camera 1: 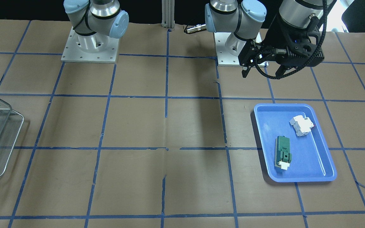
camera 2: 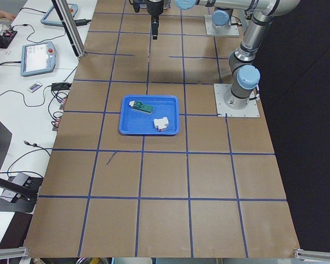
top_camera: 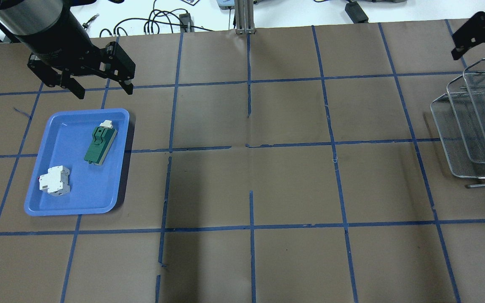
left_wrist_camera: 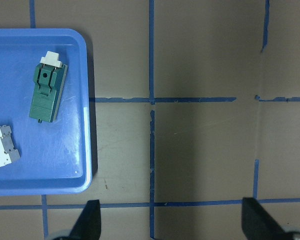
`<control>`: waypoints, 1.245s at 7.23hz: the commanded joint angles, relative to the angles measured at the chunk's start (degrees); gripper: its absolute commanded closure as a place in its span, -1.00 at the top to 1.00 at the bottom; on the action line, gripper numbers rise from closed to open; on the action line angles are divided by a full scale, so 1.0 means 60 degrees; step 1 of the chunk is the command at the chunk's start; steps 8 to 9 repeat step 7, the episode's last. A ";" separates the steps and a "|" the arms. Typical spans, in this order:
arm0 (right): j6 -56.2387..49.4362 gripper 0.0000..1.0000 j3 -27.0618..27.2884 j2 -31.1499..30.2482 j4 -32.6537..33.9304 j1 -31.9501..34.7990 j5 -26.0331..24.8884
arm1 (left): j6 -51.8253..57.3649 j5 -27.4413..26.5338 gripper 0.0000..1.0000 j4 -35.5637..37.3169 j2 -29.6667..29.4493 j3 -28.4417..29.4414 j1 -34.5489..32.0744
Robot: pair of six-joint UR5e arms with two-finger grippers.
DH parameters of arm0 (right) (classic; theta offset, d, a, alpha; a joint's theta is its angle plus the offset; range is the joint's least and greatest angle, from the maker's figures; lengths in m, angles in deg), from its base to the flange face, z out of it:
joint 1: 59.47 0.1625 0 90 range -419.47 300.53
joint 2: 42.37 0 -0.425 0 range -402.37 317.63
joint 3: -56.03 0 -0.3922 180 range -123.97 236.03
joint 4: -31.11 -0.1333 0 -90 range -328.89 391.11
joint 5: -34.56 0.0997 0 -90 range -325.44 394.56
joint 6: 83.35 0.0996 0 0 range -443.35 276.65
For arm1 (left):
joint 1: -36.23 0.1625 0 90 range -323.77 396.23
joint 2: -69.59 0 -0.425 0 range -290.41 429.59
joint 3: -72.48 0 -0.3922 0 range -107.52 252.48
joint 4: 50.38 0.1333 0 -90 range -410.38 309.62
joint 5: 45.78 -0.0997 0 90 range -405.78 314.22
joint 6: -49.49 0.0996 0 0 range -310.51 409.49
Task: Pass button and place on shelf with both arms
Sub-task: 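Open the right gripper and raise it away from the basket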
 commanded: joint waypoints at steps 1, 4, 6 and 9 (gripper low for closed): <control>0.3085 1.00 -0.0019 -0.0011 0.0023 0.2281 0.0016 | -0.0015 -0.0065 1.00 0.0022 -0.0015 0.0059 0.0006; 0.4040 1.00 -0.0019 0.0078 0.0009 0.2846 -0.0013 | -0.0088 -0.0051 1.00 0.0241 -0.0074 0.0030 0.0006; 0.4040 1.00 -0.0019 0.0078 -0.0020 0.2846 -0.0086 | -0.0074 -0.0065 1.00 0.0241 -0.0044 -0.0014 0.0006; 0.4026 1.00 -0.0019 0.0092 -0.0021 0.2846 -0.0101 | -0.0074 -0.0051 1.00 0.0241 -0.0044 0.0000 0.0006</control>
